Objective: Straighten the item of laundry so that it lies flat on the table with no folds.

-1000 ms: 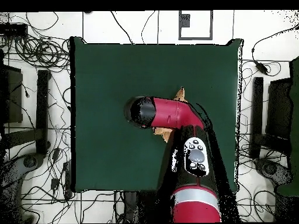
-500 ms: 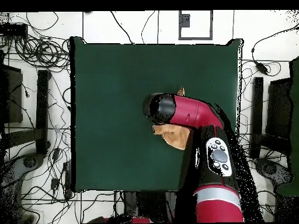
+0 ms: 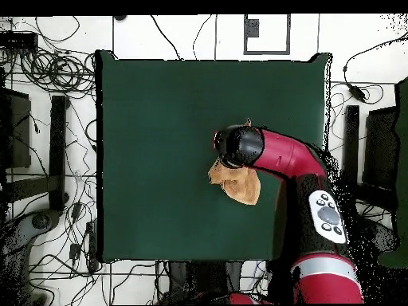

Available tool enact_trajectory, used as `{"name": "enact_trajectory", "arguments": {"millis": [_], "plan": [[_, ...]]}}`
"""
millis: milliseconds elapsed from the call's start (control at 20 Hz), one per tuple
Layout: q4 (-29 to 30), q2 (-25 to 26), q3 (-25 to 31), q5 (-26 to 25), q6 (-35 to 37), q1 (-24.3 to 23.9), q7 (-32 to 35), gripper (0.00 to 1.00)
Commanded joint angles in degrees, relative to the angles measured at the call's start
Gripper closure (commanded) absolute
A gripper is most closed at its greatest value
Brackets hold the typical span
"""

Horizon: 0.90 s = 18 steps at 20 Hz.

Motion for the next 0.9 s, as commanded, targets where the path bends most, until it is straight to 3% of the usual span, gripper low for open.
{"name": "enact_trajectory", "arguments": {"millis": [50, 450, 900], "plan": [[3.1, -1.3, 9.71, -3.36, 4.71, -1.68, -7.84, 0.0], [3.45, -0.38, 12.4, -4.49, 4.51, -4.12, -8.44, 0.0], [6.45, -3.96, 13.5, -5.45, 6.3, -6.32, -7.89, 0.0]]}}
